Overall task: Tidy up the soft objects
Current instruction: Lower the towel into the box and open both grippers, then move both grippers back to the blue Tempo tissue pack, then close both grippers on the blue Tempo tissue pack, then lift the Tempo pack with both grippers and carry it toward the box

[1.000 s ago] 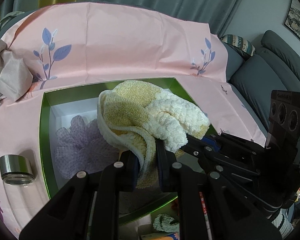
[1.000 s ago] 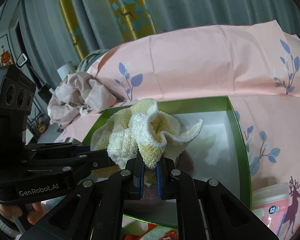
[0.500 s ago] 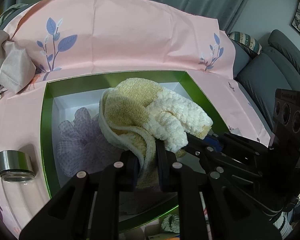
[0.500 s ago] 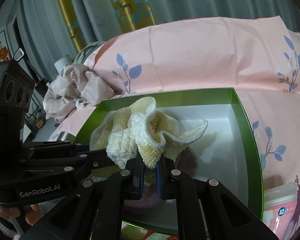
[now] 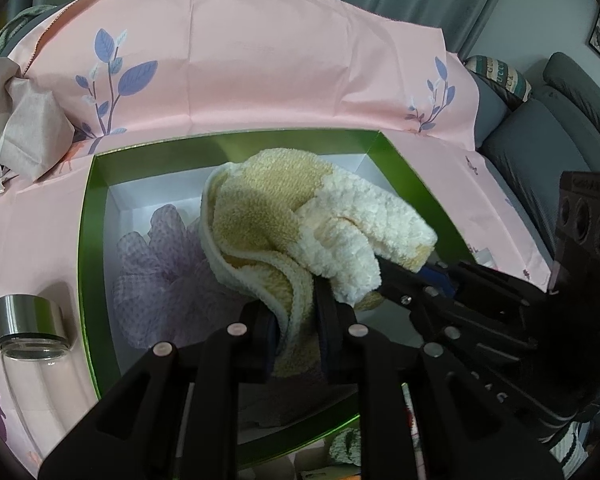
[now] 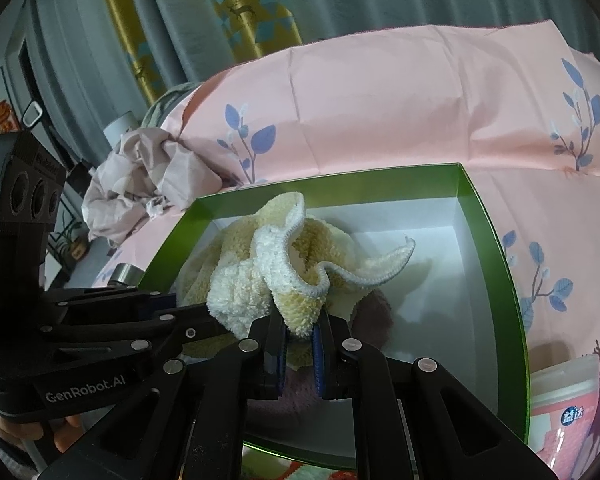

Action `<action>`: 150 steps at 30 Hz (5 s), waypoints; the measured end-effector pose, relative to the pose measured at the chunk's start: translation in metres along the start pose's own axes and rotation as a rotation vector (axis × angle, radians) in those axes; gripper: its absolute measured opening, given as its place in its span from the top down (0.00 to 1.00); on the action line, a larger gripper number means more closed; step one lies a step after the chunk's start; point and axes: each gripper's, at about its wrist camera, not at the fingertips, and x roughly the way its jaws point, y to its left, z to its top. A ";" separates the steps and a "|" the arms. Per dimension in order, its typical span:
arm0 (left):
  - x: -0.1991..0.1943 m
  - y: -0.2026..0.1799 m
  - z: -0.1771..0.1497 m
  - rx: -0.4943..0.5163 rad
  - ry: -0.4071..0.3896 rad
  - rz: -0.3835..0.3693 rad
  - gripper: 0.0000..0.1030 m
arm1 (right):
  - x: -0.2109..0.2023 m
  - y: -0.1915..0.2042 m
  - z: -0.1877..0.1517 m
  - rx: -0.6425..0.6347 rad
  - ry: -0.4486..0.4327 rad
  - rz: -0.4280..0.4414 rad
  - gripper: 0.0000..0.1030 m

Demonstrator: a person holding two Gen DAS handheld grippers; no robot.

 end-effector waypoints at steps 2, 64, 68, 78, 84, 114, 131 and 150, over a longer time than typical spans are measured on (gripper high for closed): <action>0.002 0.000 -0.002 0.001 0.009 0.015 0.78 | -0.001 0.000 0.000 -0.003 -0.005 -0.008 0.89; -0.180 -0.005 -0.165 -0.138 -0.167 0.089 0.01 | -0.176 0.047 -0.129 -0.077 -0.066 -0.105 0.16; -0.170 -0.005 -0.186 -0.130 -0.142 0.132 0.01 | -0.171 0.060 -0.147 -0.117 -0.040 -0.133 0.16; -0.142 -0.027 -0.197 -0.055 -0.110 0.157 0.01 | -0.150 0.070 -0.178 -0.102 0.016 -0.131 0.16; -0.127 -0.035 -0.195 -0.036 -0.084 0.128 0.01 | -0.139 0.065 -0.184 -0.083 0.045 -0.128 0.16; -0.075 -0.015 -0.170 -0.073 -0.030 0.021 0.07 | -0.083 0.066 -0.170 -0.117 0.134 -0.046 0.17; -0.055 -0.012 -0.166 -0.120 0.028 -0.124 0.54 | -0.054 0.082 -0.148 -0.226 0.188 0.010 0.40; -0.090 -0.047 -0.170 -0.001 -0.028 -0.084 0.56 | -0.091 0.094 -0.148 -0.222 0.118 0.011 0.48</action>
